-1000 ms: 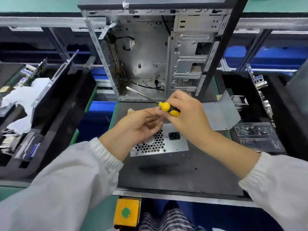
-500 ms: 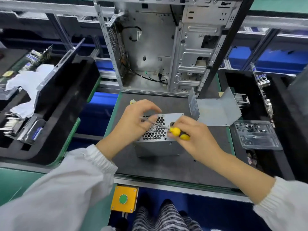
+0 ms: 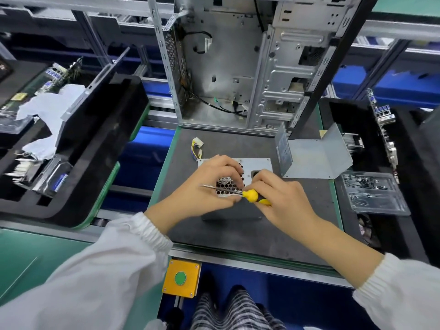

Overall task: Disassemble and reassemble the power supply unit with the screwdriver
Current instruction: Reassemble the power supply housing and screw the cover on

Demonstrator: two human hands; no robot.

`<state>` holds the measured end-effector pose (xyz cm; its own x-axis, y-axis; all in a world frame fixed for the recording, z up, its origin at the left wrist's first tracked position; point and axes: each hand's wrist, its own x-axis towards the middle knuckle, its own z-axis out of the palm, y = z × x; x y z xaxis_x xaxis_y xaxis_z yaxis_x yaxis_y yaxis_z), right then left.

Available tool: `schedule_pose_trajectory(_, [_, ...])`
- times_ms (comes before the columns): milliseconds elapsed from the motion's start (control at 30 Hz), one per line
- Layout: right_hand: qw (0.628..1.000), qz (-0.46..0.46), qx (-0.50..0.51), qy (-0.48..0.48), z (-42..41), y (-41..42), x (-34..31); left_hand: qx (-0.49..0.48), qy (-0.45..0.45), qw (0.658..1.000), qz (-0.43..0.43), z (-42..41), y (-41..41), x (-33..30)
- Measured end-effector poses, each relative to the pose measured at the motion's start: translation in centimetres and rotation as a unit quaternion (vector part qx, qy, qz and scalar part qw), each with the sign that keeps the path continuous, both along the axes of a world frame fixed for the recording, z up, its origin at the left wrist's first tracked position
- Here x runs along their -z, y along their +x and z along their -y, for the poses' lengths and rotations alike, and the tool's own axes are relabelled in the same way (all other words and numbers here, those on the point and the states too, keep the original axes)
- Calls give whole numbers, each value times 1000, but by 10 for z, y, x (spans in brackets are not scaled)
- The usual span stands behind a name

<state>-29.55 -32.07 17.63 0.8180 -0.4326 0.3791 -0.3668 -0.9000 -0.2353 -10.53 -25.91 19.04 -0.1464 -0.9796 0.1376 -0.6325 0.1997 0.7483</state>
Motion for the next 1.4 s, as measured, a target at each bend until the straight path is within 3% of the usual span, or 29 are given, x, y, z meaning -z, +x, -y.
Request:
schedule_pose_trajectory(200, [997, -29, -36, -55, -2, -3, 1, -8, 4, 1000, 17, 3, -3, -1])
schedule_pose_trajectory(300, [998, -9, -13, 61, -6, -8, -1, -23, 14, 1000, 10, 4, -4, 0])
schedule_pose_trajectory(400, [967, 38, 64, 244, 1, -3, -8, -36, 19, 999, 0, 7, -7, 1])
schedule_pose_trajectory(567, [930, -14, 95, 354, 21, 12, -20, -32, 50, 998, 7, 12, -5, -1])
schedule_pose_trajectory(800, [937, -102, 94, 319, 34, -13, -69, -29, 54, 998, 9, 10, -5, -1])
schedule_pose_trajectory(933, [954, -213, 68, 197, 39, -32, -107, -41, 62, 997, -1, 8, -5, 0])
schedule_pose_trajectory(1133, [948, -315, 52, 15, 37, -26, -127, -43, 70, 997, -12, 9, -5, -1])
schedule_pose_trajectory(1400, [919, -393, 37, -26, 29, -4, -134, -40, 68, 997, -18, 9, -5, 0])
